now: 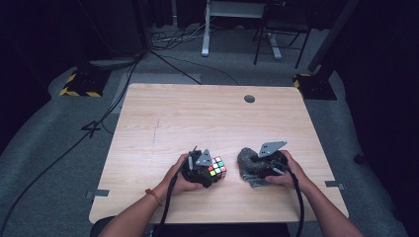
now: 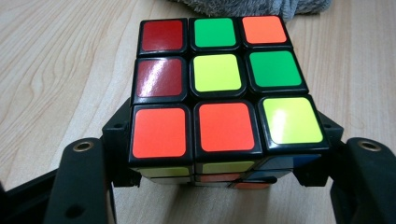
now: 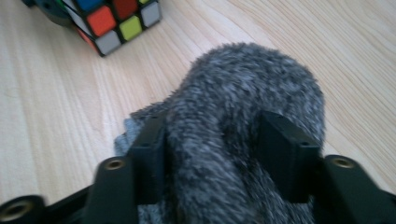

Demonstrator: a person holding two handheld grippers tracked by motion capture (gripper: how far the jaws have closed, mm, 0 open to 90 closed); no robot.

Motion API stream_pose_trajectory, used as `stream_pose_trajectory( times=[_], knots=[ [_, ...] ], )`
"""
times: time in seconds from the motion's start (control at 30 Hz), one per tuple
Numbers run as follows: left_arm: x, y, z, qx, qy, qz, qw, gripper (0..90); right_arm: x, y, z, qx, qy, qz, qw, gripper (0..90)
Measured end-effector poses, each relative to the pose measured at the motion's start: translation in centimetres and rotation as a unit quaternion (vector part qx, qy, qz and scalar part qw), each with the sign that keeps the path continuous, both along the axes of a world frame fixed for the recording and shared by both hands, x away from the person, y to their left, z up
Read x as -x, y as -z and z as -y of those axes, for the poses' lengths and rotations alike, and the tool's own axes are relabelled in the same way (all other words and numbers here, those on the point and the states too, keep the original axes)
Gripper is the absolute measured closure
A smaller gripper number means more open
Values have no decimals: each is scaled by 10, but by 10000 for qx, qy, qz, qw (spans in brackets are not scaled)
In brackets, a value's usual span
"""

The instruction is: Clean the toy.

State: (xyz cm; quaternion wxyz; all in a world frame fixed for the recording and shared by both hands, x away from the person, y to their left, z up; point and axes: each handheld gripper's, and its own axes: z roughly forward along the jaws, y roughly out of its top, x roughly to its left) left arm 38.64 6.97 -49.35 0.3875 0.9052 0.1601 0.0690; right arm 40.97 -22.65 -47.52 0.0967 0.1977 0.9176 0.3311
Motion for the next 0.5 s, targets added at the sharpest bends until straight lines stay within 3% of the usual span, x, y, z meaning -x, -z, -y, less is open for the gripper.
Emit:
stream_pose_trajectory(
  times=[0.07, 0.13, 0.3, 0.4, 0.5],
  knots=[
    [0, 1, 0, -17, -113, -29, 9999, 325, -1, 0, 2, 24, 58, -88, 9999, 429],
    [-2, 5, 1, -186, -213, -133, 9995, 303, -4, 2, 5, 41, 142, -198, 9997, 424],
    [-4, 8, 1, -150, -371, -122, 9991, 225, -7, 7, 8, -133, 148, -510, 9985, 561],
    [-4, 9, 3, -122, -373, -132, 9991, 251, -5, 5, 7, -125, 37, -412, 9991, 694],
    [-4, 6, 6, -101, -302, -120, 9994, 319, -3, 4, 5, -135, -23, -316, 9994, 726]
  ],
)
